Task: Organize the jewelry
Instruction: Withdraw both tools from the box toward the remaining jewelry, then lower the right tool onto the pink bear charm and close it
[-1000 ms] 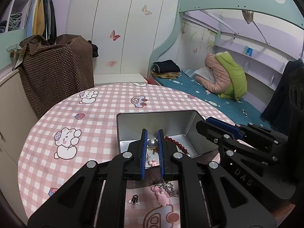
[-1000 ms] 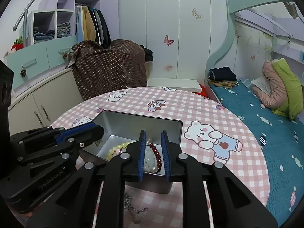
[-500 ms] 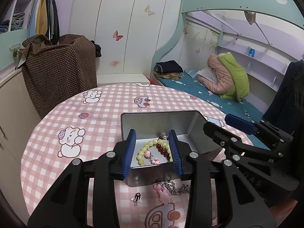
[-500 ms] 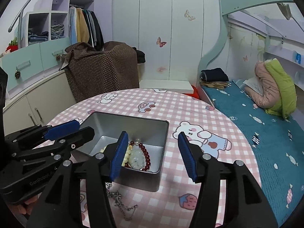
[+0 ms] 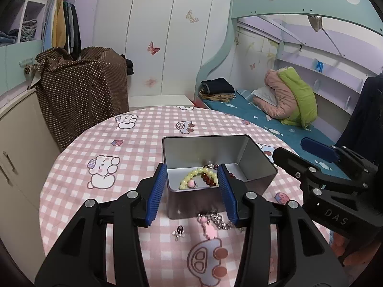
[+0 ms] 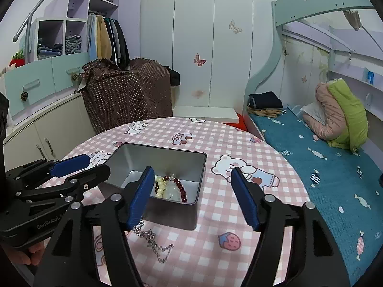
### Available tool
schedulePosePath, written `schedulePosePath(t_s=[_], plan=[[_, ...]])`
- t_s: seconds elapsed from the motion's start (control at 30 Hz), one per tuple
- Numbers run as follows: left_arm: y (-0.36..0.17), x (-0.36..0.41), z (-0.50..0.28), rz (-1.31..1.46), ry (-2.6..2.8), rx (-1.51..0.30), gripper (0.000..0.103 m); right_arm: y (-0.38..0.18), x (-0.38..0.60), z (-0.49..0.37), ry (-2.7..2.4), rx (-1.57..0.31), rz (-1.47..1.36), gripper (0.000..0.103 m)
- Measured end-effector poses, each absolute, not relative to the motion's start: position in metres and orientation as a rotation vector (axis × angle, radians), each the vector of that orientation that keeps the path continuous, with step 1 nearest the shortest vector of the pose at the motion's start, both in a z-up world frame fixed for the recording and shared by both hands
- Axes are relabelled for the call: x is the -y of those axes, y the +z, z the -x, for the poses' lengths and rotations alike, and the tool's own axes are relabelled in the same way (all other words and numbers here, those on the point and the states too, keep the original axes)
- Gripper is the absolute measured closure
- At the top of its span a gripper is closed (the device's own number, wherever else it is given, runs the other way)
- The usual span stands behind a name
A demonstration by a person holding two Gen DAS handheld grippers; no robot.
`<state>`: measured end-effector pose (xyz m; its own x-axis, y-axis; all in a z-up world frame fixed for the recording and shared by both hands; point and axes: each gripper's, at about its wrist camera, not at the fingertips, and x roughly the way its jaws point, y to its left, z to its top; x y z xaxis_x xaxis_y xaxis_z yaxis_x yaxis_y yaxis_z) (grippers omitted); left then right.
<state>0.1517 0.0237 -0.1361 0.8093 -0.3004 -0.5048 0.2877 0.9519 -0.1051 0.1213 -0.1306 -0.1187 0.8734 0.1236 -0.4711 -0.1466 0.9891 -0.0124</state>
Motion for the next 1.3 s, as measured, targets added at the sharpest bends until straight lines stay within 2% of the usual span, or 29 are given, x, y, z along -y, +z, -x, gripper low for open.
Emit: schedulePosePath(t_s=[0.2,0.3,0.57,0.83,1.2,1.23,1.3], plan=[[-0.131,-0.026,-0.135,0.015,-0.306,-0.528,0.049,-0.113,0.133,-0.105,0.122,-0.469,0.045,0.023],[-0.131,-0.028,-0.128,0.014,-0.302,-0.526,0.047,-0.113,0.135,-0.097,0.118,-0.472,0.043,0.019],[-0.139,-0.039,-0.108,0.017,-0.274,-0.544,0.033,-0.127,0.137,-0.074,0.109,-0.514,0.044,0.012],[-0.152,-0.056,-0.092,0.025,-0.238,-0.57,0.022,-0.147,0.133,-0.056,0.127,-0.578,0.051,0.012],[-0.167,-0.069,-0.081,0.019,-0.213,-0.606,0.015,-0.178,0.116,-0.044,0.211,-0.677,0.058,0.012],[-0.169,-0.069,-0.081,0.019,-0.211,-0.613,0.015,-0.181,0.114,-0.044,0.218,-0.688,0.063,0.014],[-0.171,-0.07,-0.08,0.02,-0.21,-0.622,0.015,-0.187,0.111,-0.044,0.229,-0.705,0.068,0.024]])
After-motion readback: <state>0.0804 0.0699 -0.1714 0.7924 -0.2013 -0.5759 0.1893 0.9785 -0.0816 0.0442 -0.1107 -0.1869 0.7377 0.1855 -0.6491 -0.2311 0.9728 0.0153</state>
